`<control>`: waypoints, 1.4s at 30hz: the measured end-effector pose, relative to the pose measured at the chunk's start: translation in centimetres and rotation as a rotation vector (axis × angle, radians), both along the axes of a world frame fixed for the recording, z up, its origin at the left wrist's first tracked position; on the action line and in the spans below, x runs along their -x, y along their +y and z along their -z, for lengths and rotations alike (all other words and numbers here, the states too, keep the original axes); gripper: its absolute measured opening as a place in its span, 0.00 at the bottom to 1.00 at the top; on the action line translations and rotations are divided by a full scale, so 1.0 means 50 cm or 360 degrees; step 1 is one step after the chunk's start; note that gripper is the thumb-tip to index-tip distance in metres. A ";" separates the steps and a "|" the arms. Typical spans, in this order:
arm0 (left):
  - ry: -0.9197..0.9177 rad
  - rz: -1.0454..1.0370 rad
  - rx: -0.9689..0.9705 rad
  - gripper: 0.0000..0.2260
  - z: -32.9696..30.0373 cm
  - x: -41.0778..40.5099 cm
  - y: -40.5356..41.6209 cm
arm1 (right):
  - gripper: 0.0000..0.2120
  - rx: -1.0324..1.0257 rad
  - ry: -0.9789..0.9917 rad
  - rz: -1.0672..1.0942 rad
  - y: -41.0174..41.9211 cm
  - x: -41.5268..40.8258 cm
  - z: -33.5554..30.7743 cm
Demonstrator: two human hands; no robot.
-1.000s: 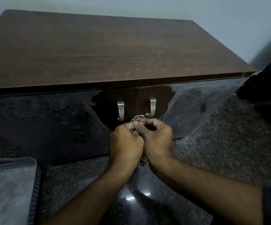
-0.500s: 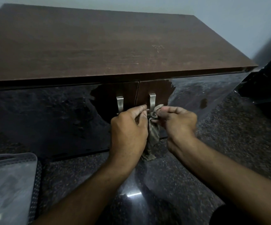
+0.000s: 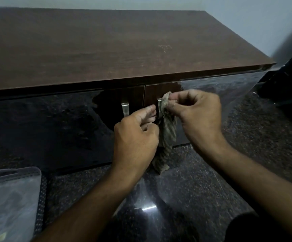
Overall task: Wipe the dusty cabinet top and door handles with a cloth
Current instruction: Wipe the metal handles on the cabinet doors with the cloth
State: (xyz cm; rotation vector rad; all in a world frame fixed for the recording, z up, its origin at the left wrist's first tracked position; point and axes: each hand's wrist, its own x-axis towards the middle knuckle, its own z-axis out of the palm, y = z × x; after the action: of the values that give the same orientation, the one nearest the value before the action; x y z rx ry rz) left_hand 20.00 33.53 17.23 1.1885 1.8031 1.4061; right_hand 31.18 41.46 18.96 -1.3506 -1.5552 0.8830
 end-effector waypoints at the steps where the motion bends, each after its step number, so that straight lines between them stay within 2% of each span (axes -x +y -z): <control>1: 0.0013 0.0034 0.0005 0.21 -0.001 -0.002 0.000 | 0.03 0.0054 0.0030 -0.0016 0.000 -0.004 0.008; 6: 0.0109 0.0128 0.0057 0.25 -0.008 -0.006 -0.003 | 0.06 0.0333 0.0185 -0.0227 0.004 -0.013 0.033; 11: 0.0201 0.0107 0.0099 0.25 -0.018 -0.004 -0.016 | 0.10 0.0371 0.0158 -0.0380 -0.001 -0.017 0.033; 15: 0.0148 -0.0004 0.0090 0.22 -0.015 0.004 -0.021 | 0.15 0.0278 0.0518 -0.0201 0.004 -0.020 0.010; 16: 0.0139 -0.0022 0.0096 0.22 -0.013 0.007 -0.021 | 0.16 0.0249 0.0517 -0.0155 0.006 -0.018 0.011; 21: 0.0162 -0.0050 0.0105 0.21 -0.014 0.008 -0.016 | 0.13 0.0228 0.0073 -0.0117 -0.001 -0.011 0.041; 24: 0.0165 -0.0022 0.0117 0.21 -0.015 0.004 -0.015 | 0.10 0.0251 -0.0077 -0.0126 -0.004 -0.009 0.050; 27: 0.0187 0.0007 0.0163 0.21 -0.015 0.005 -0.017 | 0.07 0.0336 -0.0076 -0.0095 -0.012 -0.005 0.043; 33: 0.0222 0.0083 0.0351 0.15 -0.017 0.013 -0.018 | 0.05 0.0497 0.0216 0.0040 -0.059 0.017 0.017; 37: 0.0097 0.0154 0.0366 0.13 -0.022 0.011 -0.016 | 0.03 0.0225 0.0045 0.0096 -0.089 0.036 0.032; 40: -0.0097 0.0122 0.0314 0.14 -0.021 0.021 -0.012 | 0.12 -0.0081 -0.0230 -0.0097 -0.102 0.050 0.045; 42: -0.0134 0.0123 0.0261 0.16 -0.020 0.022 -0.015 | 0.17 -0.0240 -0.0583 -0.0304 -0.111 0.055 0.050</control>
State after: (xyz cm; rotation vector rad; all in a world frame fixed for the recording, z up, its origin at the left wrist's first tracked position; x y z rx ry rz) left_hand 18.92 32.77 18.24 1.0865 1.7587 1.2218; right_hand 28.43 35.89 16.48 -1.3215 -2.0169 0.6367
